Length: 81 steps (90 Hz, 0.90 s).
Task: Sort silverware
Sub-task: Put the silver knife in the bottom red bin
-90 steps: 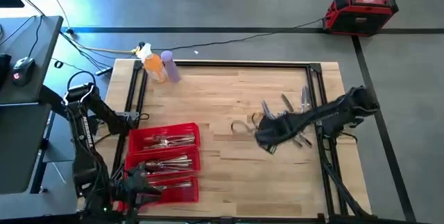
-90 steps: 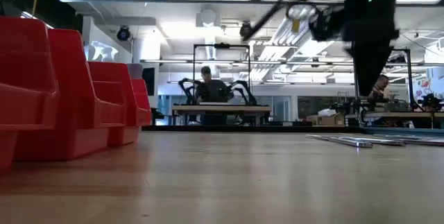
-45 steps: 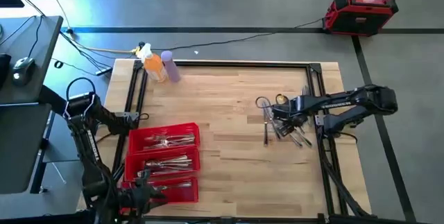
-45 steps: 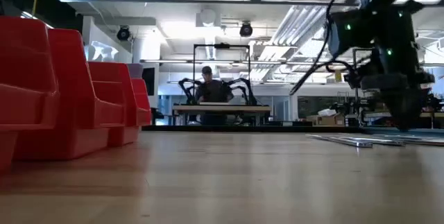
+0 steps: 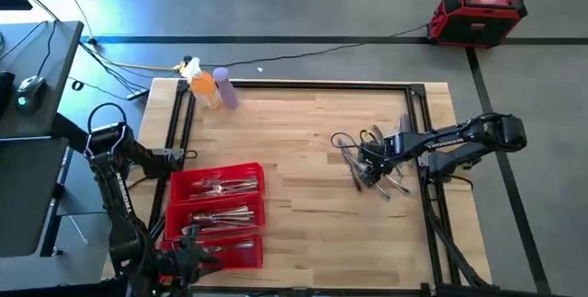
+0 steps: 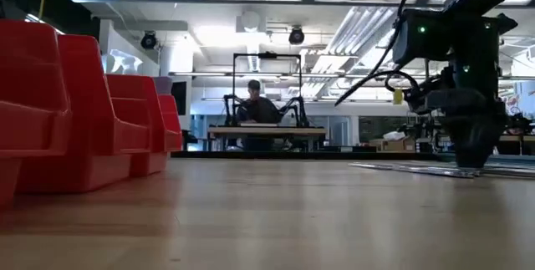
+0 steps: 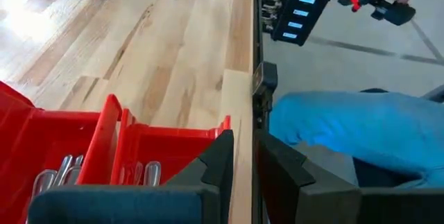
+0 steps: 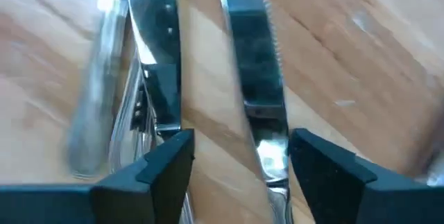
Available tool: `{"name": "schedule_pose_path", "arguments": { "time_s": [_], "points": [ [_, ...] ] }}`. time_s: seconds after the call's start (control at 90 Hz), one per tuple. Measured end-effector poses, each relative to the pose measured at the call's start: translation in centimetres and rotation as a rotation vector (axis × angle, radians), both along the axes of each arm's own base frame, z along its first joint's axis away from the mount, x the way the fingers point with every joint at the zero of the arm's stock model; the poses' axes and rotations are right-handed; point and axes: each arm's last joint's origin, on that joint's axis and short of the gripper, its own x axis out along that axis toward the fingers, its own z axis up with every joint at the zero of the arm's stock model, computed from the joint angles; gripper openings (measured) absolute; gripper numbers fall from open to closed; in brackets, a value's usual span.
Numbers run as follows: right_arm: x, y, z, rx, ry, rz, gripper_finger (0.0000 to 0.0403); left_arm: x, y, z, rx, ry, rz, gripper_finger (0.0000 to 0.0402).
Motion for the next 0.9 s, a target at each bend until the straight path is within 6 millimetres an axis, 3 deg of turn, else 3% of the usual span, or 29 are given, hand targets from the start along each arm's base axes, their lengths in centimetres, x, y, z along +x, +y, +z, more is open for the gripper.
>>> {"name": "schedule_pose_path", "arguments": {
  "time_s": [0.2,0.367,0.567,0.689,0.9],
  "points": [
    [0.5,0.3,0.3,0.005,-0.039,0.038,0.0249,0.0,0.0,0.0,0.002,-0.003,0.002,0.0042],
    [1.3,0.7,2.0,0.012,-0.030,0.091,0.0248,0.1,0.1,0.0,0.003,-0.003,0.006,0.0042],
    [2.7,3.1,3.9,-0.011,-0.103,0.245,0.0248,0.2,0.1,0.0,0.008,-0.003,0.007,0.0042],
    [2.2,4.6,3.5,-0.093,-0.086,0.276,0.0248,0.2,0.1,0.0,0.019,-0.003,0.001,0.0042],
    [2.0,5.7,1.1,-0.121,-0.052,0.294,0.0242,0.3,0.2,0.0,0.020,-0.006,0.005,0.0042]
  ]
}}
